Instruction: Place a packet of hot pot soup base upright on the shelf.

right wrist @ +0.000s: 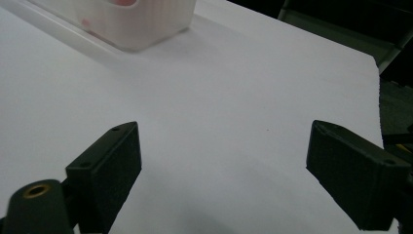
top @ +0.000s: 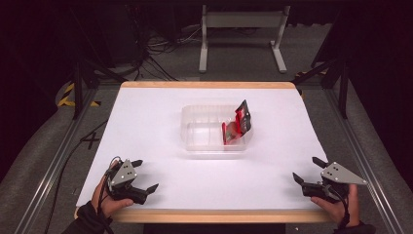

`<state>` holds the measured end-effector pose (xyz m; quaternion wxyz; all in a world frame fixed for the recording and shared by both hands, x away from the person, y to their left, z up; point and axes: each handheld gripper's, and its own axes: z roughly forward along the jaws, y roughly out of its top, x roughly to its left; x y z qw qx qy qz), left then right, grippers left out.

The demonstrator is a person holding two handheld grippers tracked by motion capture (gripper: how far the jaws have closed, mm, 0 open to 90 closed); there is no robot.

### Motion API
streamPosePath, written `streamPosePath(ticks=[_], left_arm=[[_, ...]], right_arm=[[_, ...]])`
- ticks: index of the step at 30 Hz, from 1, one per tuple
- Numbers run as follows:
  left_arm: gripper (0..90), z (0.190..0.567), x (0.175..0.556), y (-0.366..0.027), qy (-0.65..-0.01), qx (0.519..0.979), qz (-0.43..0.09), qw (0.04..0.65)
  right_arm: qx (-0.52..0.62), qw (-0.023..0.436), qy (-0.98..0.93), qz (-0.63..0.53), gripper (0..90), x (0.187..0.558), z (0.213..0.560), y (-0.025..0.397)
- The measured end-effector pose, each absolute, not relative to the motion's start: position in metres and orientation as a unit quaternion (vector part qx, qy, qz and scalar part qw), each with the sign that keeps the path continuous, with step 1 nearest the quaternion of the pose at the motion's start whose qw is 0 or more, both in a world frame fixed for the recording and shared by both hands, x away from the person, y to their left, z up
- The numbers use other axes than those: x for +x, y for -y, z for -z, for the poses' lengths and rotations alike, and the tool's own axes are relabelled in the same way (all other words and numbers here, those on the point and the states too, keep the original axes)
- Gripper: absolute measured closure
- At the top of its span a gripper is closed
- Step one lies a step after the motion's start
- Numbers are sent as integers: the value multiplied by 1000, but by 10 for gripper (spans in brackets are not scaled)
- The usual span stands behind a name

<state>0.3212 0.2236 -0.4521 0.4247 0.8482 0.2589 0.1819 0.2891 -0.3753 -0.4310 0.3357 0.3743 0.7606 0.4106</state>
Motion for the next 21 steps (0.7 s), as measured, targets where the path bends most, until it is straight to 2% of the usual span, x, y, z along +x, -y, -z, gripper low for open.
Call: streamPosePath(ticks=[21], left_arm=[[32, 453, 319, -229, -267, 847, -182, 423]], right_arm=[[367, 341, -763, -408, 128, 292, 429, 368]])
